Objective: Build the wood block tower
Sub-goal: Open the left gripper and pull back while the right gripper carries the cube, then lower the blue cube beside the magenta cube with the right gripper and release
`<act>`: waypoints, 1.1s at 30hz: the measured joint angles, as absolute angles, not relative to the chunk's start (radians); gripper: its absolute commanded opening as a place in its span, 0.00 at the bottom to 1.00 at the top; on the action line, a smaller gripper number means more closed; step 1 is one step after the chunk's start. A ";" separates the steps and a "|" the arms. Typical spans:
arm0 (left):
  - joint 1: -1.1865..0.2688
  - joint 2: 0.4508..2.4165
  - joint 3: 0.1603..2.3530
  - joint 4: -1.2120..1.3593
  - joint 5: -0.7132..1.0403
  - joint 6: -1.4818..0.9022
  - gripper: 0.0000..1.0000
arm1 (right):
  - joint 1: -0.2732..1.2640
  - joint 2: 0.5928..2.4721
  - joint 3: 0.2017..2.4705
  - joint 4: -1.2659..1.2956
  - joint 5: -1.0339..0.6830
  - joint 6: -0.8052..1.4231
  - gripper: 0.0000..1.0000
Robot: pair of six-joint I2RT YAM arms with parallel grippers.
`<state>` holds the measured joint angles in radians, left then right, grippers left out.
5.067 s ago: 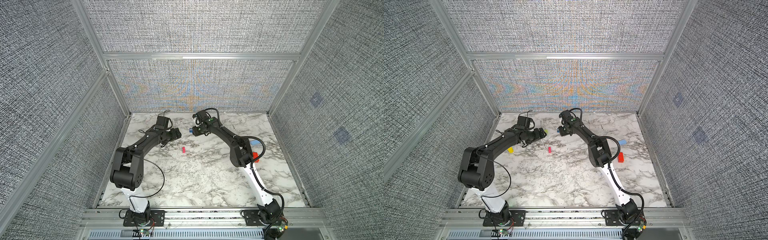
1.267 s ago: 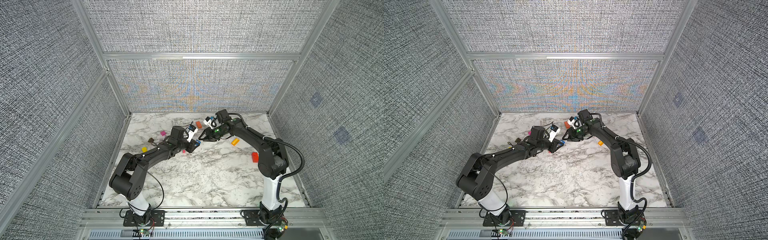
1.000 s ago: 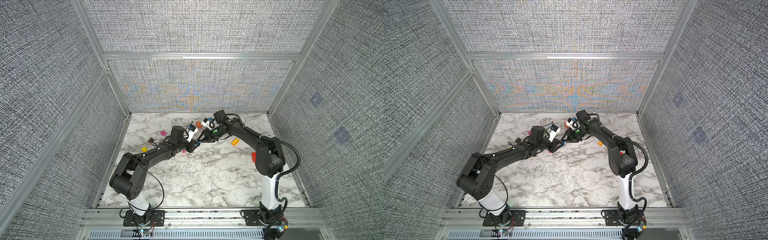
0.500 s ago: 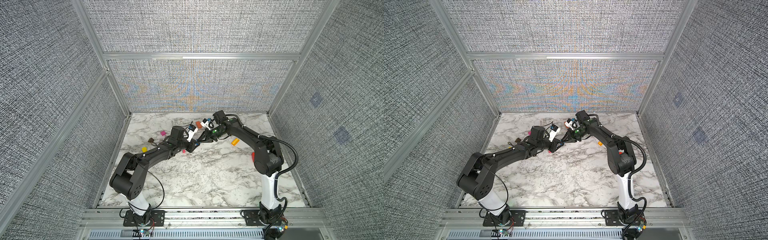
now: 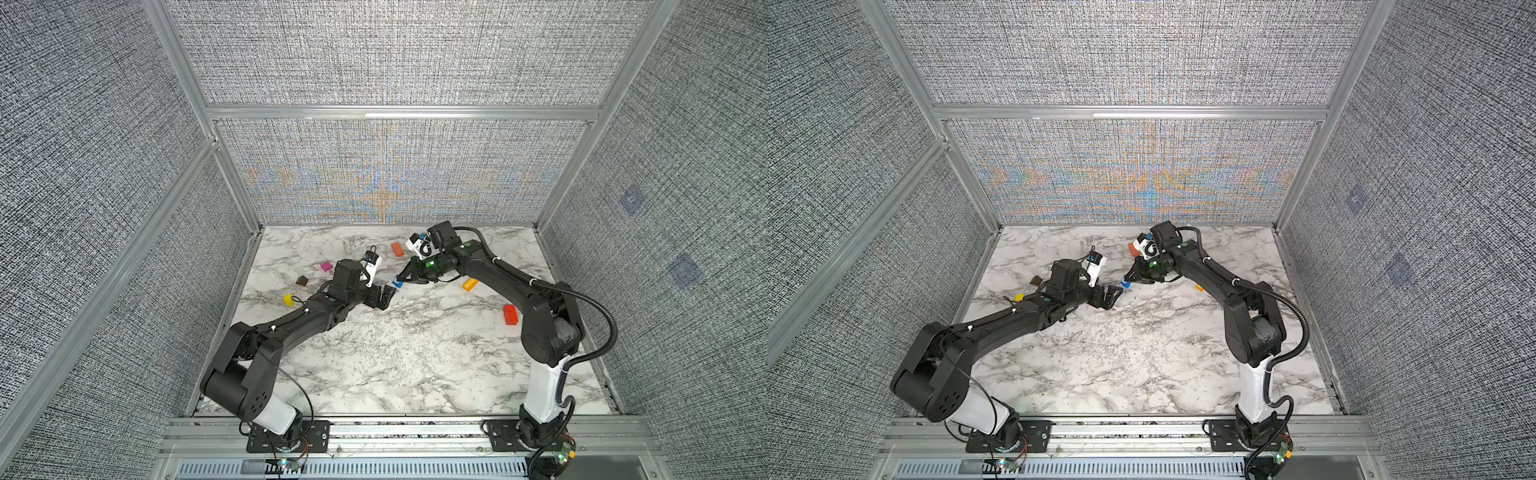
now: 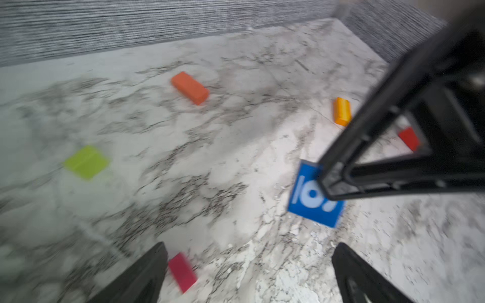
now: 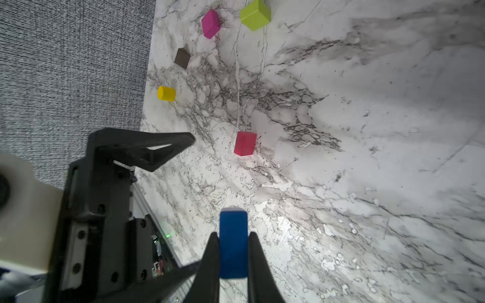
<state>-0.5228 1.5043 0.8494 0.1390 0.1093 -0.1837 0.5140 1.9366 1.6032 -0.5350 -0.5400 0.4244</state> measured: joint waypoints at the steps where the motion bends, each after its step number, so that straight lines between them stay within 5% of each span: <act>1: -0.520 1.485 0.841 0.132 0.062 -0.208 0.99 | 0.530 1.936 1.604 -0.535 -0.503 0.430 0.03; 11: -0.458 1.387 0.806 -0.064 -0.293 -0.505 0.99 | 0.701 1.989 1.622 -0.527 -0.160 0.464 0.01; 33: -0.318 1.372 0.701 -0.112 -0.293 -0.723 0.99 | 0.848 2.142 1.627 -0.376 0.325 0.578 0.00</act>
